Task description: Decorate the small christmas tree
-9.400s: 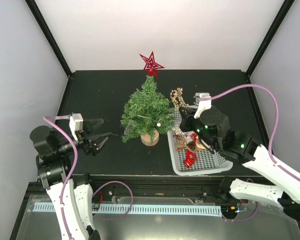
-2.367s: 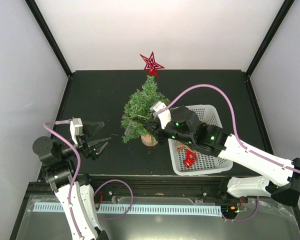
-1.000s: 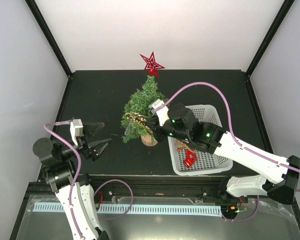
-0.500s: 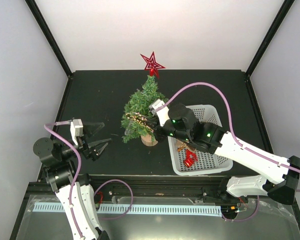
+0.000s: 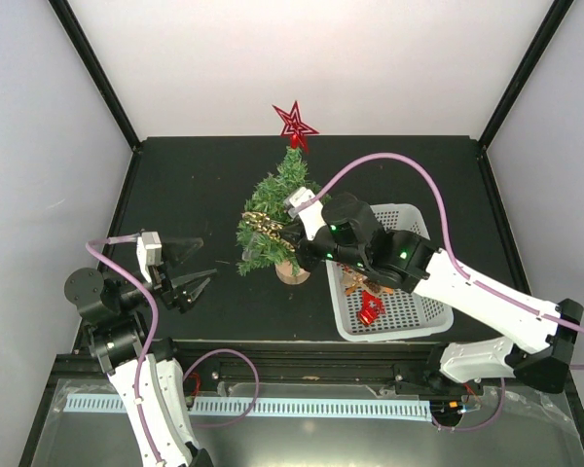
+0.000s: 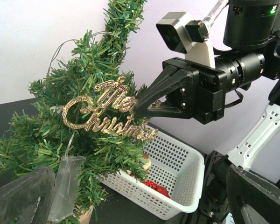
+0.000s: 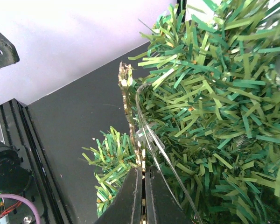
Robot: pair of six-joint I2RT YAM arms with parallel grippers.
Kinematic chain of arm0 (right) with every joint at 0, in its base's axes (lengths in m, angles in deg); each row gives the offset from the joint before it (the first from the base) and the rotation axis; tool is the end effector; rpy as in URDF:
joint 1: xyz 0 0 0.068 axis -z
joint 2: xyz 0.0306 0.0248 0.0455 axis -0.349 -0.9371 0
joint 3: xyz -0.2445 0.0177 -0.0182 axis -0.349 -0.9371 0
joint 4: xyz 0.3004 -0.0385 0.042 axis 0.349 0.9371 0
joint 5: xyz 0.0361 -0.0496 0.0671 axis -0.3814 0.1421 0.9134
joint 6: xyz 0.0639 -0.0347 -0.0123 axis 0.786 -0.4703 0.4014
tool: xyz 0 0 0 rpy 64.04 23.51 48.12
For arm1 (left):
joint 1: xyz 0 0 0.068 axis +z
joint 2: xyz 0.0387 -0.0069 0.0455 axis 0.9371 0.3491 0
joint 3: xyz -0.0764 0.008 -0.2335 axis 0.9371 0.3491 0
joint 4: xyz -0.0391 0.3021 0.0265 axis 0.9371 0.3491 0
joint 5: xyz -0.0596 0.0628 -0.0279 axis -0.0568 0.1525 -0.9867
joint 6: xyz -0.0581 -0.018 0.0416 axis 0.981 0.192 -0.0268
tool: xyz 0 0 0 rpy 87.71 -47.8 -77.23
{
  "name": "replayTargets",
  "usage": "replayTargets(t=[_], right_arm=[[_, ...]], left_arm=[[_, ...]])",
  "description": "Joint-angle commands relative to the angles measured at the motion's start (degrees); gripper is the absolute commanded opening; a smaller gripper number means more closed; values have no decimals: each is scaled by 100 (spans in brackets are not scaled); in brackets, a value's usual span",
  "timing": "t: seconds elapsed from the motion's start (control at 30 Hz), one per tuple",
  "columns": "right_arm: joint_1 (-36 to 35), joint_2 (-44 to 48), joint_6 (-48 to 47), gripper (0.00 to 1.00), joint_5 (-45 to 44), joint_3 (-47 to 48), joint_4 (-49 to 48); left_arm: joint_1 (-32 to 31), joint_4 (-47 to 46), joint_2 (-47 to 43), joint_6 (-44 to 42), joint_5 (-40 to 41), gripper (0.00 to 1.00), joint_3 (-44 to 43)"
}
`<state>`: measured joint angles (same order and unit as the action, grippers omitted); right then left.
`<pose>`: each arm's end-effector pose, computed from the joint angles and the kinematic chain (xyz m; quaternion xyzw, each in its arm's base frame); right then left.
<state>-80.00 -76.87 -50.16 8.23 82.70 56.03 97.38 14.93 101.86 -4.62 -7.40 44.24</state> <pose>0.1833 0.3094 0.3504 -0.3517 0.7726 0.2925 0.4403 0.1479 0.0084 0.3512 0.2493 0.6594 -0.4504 0.5478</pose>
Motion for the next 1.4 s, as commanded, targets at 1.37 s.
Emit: replayTargets(t=[1.37], right_arm=[[20,336,113,37,-346,-128,-96]], left_arm=[[75,-292,-146,187,-128,99,99]])
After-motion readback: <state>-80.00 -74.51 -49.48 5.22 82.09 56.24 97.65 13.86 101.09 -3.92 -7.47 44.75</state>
